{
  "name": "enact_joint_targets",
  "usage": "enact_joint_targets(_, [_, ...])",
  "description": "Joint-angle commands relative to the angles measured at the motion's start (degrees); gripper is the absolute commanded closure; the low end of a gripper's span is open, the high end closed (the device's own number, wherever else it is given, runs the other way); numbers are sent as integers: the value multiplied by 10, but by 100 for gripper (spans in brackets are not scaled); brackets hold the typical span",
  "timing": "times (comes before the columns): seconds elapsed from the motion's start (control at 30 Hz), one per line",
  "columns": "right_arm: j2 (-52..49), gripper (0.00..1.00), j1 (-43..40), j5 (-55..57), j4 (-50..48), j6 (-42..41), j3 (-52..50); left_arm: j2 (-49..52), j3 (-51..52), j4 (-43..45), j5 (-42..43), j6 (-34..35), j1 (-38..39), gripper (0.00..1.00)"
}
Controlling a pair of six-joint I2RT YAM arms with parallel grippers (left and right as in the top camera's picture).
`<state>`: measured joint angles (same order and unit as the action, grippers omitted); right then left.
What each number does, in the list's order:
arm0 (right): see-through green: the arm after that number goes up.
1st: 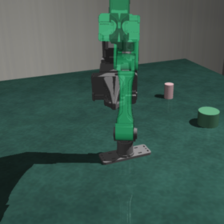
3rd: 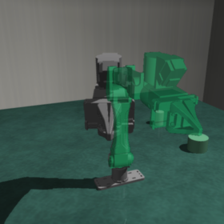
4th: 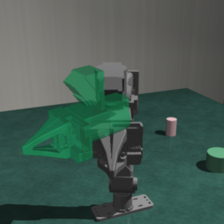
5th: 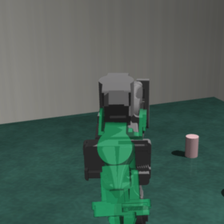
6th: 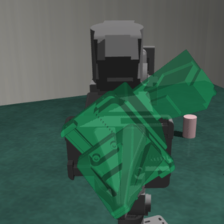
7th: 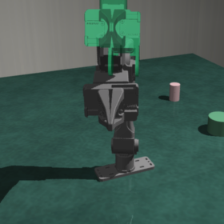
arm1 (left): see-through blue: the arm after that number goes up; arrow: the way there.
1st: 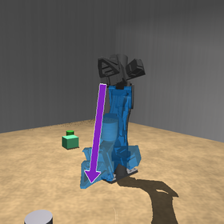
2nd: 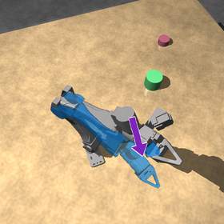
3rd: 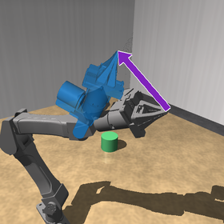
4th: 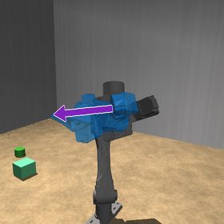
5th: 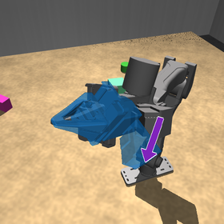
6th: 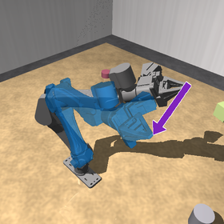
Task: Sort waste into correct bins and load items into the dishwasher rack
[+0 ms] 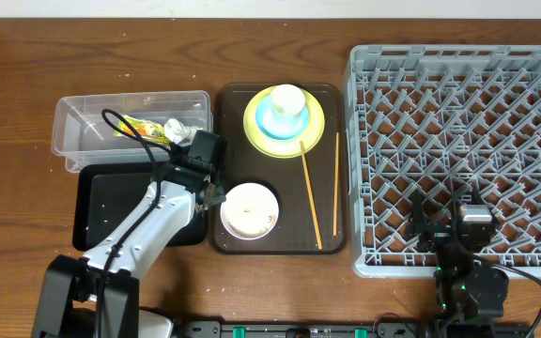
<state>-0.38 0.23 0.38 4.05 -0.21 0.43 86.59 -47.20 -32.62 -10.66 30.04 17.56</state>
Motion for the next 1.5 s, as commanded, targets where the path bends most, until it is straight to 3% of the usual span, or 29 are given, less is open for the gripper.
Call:
enact_joint_targets(0.0, [0, 1, 2, -2, 2, -2, -1, 3, 5, -7, 2, 5, -2, 94])
enact_joint_targets(0.3, [0, 1, 2, -2, 2, -2, -1, 3, 5, -23, 2, 5, -2, 94])
enact_joint_targets(0.6, [0, 1, 2, -2, 2, -2, -1, 3, 5, -96, 13, 8, -2, 94])
enact_joint_targets(0.83, [0, 1, 2, -2, 2, -2, -1, 3, 5, -135, 71, 7, -2, 94])
enact_joint_targets(1.47, [0, 1, 2, -2, 2, -2, -1, 3, 6, -189, 36, -36, -2, 94])
